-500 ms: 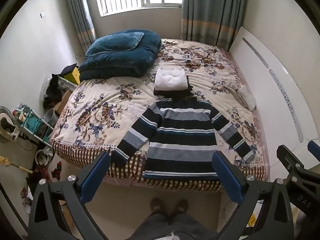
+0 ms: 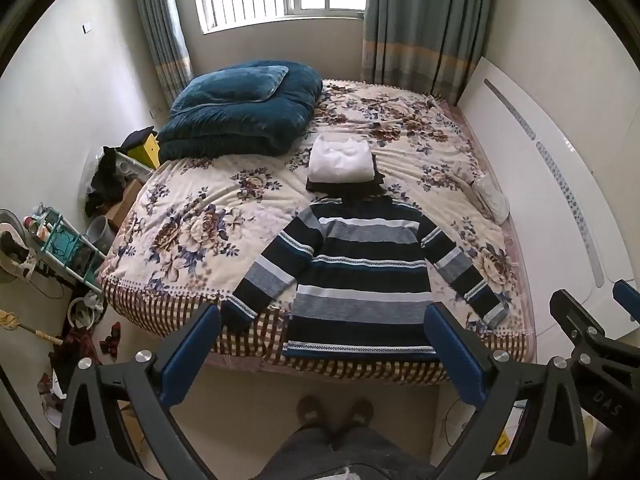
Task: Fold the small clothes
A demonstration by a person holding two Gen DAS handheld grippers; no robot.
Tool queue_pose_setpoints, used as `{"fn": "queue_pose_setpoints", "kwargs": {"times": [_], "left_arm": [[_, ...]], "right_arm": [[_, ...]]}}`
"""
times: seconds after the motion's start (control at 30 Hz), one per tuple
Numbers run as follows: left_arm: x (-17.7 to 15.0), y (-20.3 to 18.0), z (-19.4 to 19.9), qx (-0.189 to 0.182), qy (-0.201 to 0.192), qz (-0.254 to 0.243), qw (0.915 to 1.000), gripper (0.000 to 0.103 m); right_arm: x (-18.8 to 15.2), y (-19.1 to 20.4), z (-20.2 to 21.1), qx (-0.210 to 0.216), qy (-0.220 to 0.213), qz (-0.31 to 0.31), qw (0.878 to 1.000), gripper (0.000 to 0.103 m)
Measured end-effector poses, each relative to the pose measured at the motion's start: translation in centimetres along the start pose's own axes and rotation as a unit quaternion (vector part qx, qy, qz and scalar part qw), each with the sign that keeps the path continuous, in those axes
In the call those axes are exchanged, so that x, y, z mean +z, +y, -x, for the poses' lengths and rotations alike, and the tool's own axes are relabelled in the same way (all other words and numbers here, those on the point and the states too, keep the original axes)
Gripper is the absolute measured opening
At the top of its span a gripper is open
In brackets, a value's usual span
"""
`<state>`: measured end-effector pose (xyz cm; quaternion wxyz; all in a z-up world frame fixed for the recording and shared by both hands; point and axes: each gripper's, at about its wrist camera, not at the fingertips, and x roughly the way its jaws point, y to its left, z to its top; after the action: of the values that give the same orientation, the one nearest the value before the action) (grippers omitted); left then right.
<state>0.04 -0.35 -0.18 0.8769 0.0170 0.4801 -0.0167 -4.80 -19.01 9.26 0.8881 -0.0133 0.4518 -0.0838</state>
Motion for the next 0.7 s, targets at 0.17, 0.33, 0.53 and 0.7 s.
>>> {"fn": "queue_pose_setpoints", "kwargs": {"times": [0.17, 0.33, 0.53, 0.7], "left_arm": [[-0.07, 0.19, 0.18, -0.002, -0.002, 0.000, 1.0000, 0.103], [-0.07, 0.14, 0.17, -0.002, -0.003, 0.001, 1.0000, 0.103], [0.00, -0.17, 0.19, -0.004, -0.003, 0.001, 1.0000, 0.103], [-0.02, -0.17, 0.18, -0.005, -0.003, 0.002, 1.0000, 0.103]], "right_arm": [[0.13, 0.16, 0.16, -0.001, 0.000, 0.002, 1.000, 0.103], [0.27, 0.35, 0.11, -0.003, -0.002, 0.005, 1.000, 0.103], [0.43, 0.52, 0.19, -0.004, -0.002, 0.006, 1.000, 0.103], [0.43, 0.67, 0.22, -0.005, -0.003, 0.007, 1.000, 0.103]]}}
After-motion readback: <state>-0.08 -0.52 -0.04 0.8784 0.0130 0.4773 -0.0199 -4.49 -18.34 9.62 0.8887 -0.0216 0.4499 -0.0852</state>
